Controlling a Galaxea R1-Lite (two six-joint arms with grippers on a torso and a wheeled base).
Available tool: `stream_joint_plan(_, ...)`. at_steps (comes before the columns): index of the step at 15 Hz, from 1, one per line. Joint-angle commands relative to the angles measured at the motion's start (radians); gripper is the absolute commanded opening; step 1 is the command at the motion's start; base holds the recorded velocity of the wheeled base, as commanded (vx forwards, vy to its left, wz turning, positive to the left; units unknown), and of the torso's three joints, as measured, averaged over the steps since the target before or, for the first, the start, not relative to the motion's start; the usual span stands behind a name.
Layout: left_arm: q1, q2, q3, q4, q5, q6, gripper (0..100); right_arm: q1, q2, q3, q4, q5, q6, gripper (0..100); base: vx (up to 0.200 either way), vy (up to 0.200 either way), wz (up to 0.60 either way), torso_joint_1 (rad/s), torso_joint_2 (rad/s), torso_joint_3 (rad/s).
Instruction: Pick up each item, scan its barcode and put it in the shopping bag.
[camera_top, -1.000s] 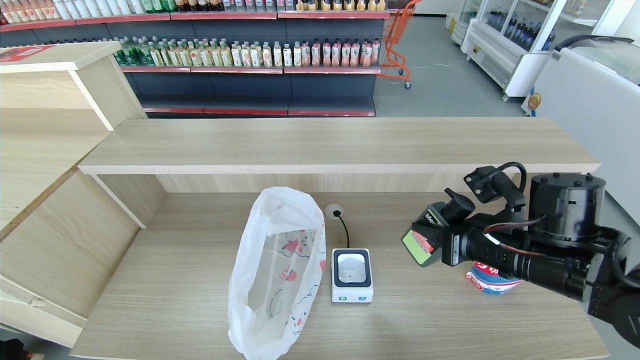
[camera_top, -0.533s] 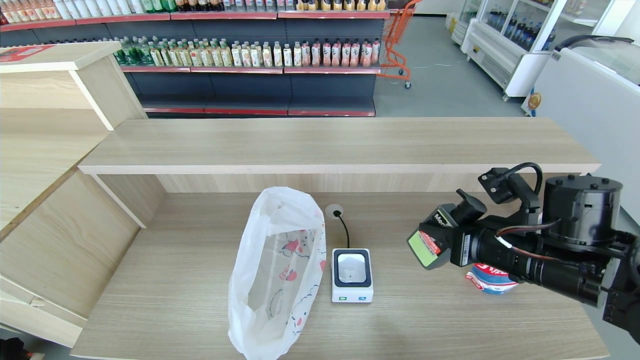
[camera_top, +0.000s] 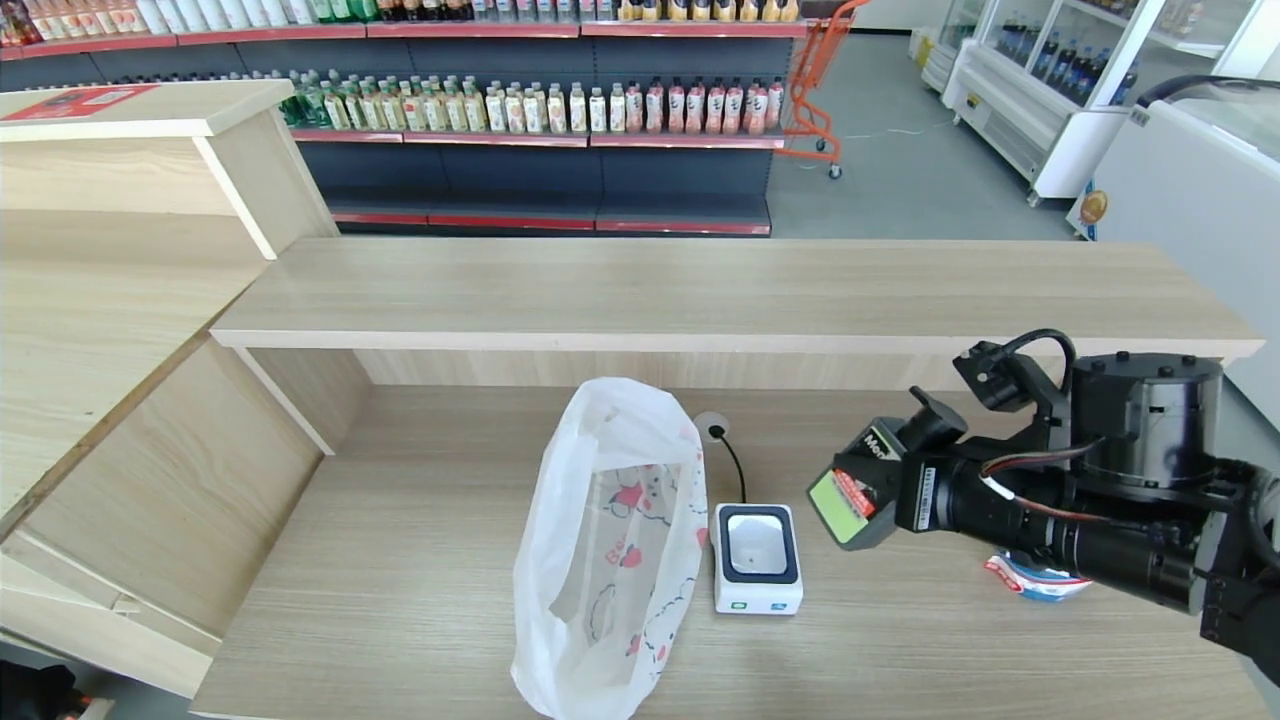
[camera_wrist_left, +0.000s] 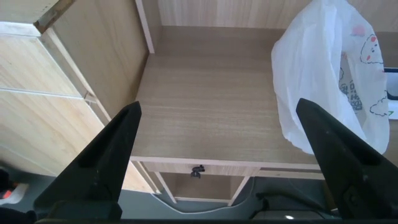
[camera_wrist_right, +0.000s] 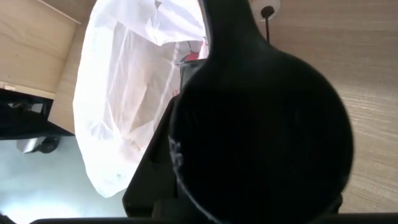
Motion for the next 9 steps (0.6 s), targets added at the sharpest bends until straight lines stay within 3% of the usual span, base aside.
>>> stream_joint_plan(1,0.000,0.000,0.000,0.000,0.000,-0.001,100,0.010,0.025,-0.008,0.003,-0.001,0.000,0,0.000,0.000,0.00,0.000,0.00,0.000)
stream_joint_plan(4,0.000,0.000,0.000,0.000,0.000,-0.001,100,0.030,0.086,-0.039,0.004,-0.004,-0.005,0,0.000,0.000,0.00,0.000,0.00,0.000)
stream_joint_plan(9,0.000,0.000,0.000,0.000,0.000,-0.001,100,0.121,0.314,-0.253,0.000,0.007,-0.002,0,0.000,0.000,0.00,0.000,0.00,0.000)
